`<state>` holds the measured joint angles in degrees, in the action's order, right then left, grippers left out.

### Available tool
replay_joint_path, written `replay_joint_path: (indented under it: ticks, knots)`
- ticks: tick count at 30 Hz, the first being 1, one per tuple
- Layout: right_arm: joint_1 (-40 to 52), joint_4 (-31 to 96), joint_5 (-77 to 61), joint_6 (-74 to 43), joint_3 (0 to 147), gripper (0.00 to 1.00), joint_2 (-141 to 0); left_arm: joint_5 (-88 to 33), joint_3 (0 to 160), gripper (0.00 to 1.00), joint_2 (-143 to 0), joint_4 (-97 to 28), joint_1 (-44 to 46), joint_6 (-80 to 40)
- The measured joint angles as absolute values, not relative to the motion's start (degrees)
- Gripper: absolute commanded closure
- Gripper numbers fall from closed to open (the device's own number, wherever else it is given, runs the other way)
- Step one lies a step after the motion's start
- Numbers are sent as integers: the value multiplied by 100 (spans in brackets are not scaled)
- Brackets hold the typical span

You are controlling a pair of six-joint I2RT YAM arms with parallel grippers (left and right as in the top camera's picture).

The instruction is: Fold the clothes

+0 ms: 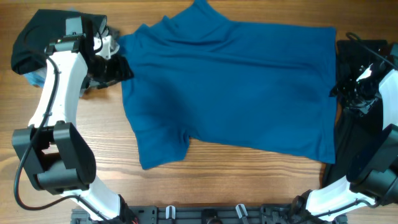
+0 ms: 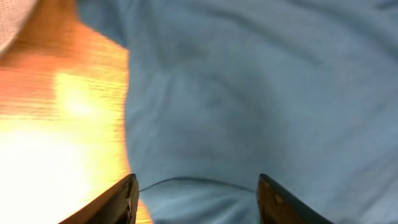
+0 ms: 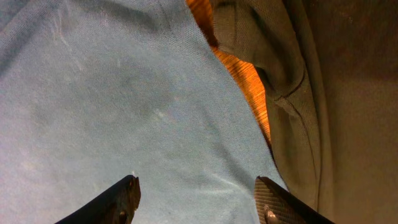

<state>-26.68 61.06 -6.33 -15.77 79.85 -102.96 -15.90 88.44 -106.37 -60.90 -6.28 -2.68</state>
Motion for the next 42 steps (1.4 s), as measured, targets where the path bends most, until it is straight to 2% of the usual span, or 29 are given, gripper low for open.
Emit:
replay_joint_path:
  ticks: [4, 12, 21, 25, 29, 31, 34, 35, 42]
  knots:
    - [-2668, 6080, -703, -1575, 7985, 35, -10296, -1232, 8458, 35, -10637, -5990, -727, -237]
    - [-2628, 5975, -917, -1573, 7985, 35, -10296, -1142, 7242, 44, -10637, -4110, -757, -45]
    - [-2574, 5977, -923, -1575, 7985, 35, -10296, -1184, 6600, 43, -10652, -2993, -757, 602]
    - [-2569, 6007, -941, -1573, 7985, 35, -10296, -1181, 6589, 47, -10897, -2744, -757, 663]
    - [-2569, 6018, -941, -1573, 7985, 35, -10296, -1184, 6582, 62, -10980, -2803, -757, 687]
    - [-2569, 6016, -941, -1573, 7985, 35, -10296, -1260, 6582, 77, -10984, -2801, -757, 687]
    - [-2569, 6018, -941, -1573, 7985, 35, -10296, -1382, 6582, 88, -10984, -2797, -757, 705]
    - [-2569, 6016, -941, -1573, 7985, 35, -10296, -1402, 6582, 95, -10984, -2797, -757, 703]
    - [-2569, 6018, -941, -1573, 7985, 35, -10296, -1468, 6582, 96, -10984, -2711, -760, 698]
